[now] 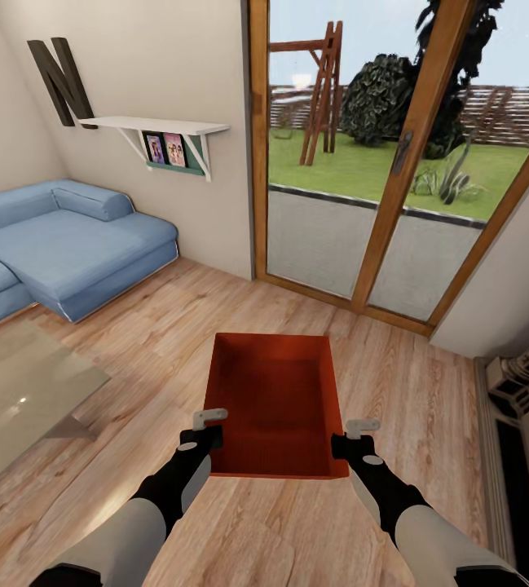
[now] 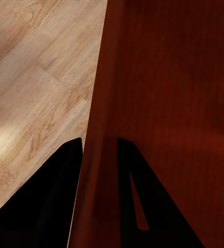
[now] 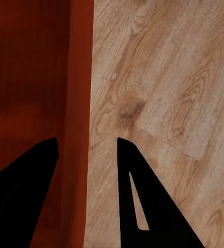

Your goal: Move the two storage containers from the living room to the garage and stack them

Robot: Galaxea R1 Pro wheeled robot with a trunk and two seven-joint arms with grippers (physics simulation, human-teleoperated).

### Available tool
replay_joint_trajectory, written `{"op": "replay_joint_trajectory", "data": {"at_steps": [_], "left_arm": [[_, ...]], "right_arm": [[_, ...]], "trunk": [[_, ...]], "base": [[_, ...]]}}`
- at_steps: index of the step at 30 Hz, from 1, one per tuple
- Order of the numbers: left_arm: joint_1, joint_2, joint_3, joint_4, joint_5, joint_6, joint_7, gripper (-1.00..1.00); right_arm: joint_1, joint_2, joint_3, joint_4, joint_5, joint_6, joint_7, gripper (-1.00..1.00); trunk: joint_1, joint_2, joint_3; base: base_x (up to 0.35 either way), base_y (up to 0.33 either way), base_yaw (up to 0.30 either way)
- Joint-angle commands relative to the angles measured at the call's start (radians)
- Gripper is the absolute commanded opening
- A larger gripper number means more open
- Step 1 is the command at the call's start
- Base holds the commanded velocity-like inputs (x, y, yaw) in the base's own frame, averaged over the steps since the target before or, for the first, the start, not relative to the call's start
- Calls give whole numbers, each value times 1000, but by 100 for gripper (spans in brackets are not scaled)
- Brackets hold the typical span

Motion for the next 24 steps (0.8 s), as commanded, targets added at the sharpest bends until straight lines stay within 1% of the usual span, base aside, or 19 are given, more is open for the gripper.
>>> {"op": "replay_joint_trajectory", "data": {"at_steps": [1,16,24], "left_arm": [[0,17,-10,1,18,7,12,-100],[0,18,-10,1,18,7,12,-100],[0,18,-10,1,18,7,12,-100]], "right_arm": [[-1,-3,-16,-76,12,-2,-6,-100],[-1,0,-14,-75,12,-14,-8,-100],[-1,0,-14,-75,12,-13,-9,-100]], "trunk": [[0,-2,-2],[0,-2,-1],[0,-2,9]], "base": [[0,0,0],[0,0,0],[0,0,0]]}}
